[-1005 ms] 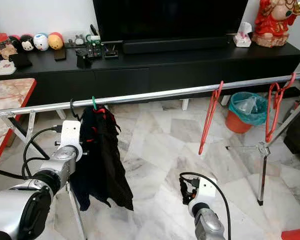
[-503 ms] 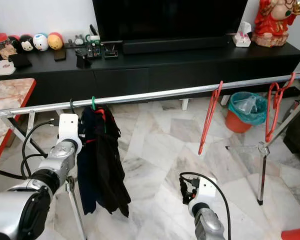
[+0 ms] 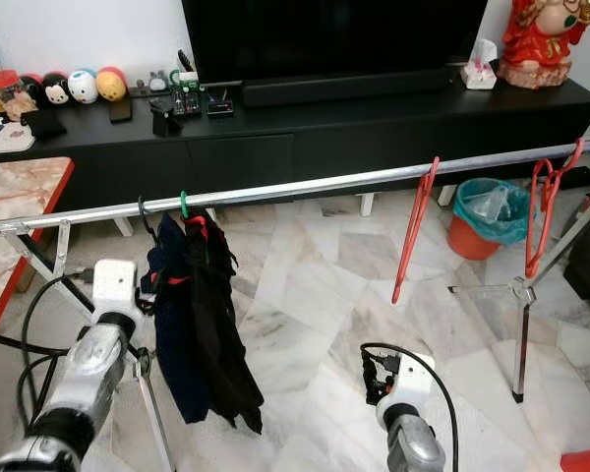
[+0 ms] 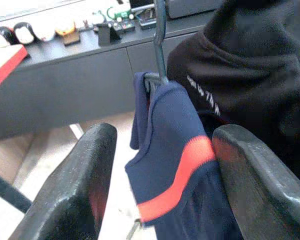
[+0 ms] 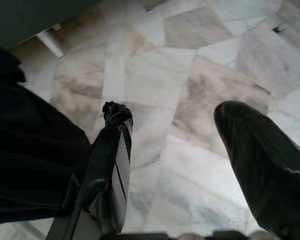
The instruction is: Hang hanger
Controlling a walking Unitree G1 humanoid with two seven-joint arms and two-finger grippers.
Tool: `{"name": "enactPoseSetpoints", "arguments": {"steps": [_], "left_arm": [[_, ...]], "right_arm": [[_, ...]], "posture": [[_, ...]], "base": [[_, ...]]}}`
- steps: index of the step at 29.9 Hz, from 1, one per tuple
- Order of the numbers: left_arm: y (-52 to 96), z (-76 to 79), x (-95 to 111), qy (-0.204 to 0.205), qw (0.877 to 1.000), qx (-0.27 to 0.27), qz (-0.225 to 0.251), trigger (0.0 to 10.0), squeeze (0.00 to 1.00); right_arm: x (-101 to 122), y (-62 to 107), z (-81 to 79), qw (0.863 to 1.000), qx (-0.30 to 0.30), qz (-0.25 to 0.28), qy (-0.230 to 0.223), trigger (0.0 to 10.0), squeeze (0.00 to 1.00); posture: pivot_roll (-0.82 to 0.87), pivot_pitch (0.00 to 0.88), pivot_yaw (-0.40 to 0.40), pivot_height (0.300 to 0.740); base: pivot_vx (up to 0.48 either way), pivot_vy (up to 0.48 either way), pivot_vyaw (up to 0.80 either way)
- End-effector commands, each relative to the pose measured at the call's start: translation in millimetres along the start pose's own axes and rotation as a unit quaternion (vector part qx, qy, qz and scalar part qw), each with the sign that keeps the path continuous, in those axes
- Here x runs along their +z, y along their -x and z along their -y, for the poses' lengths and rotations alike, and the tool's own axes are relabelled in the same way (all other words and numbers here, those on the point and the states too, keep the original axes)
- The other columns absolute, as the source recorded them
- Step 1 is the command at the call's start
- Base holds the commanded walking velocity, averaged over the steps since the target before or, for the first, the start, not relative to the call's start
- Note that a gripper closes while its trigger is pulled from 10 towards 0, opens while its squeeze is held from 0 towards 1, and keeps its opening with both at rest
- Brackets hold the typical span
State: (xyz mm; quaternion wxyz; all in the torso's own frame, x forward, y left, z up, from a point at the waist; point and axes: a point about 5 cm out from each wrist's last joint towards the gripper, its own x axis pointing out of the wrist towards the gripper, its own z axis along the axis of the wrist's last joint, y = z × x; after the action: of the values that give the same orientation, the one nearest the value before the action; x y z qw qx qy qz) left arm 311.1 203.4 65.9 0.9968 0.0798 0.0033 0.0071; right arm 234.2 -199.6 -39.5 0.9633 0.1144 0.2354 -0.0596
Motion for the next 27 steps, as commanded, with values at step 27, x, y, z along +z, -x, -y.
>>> {"name": "enactPoseSetpoints", "arguments": {"steps": [27], "left_arm": [[77.9, -58.1, -20, -0.043, 0.990, 0.133, -0.012, 10.0, 0.00]], "right_arm": [[-4, 4.8, 5.9, 1.000, -0.021, 0.010, -0.009, 10.0, 0.00]], "posture": [[-0.03, 0.020, 0.053, 0.740]], "base": [[0.000, 0.000, 0.00]]}}
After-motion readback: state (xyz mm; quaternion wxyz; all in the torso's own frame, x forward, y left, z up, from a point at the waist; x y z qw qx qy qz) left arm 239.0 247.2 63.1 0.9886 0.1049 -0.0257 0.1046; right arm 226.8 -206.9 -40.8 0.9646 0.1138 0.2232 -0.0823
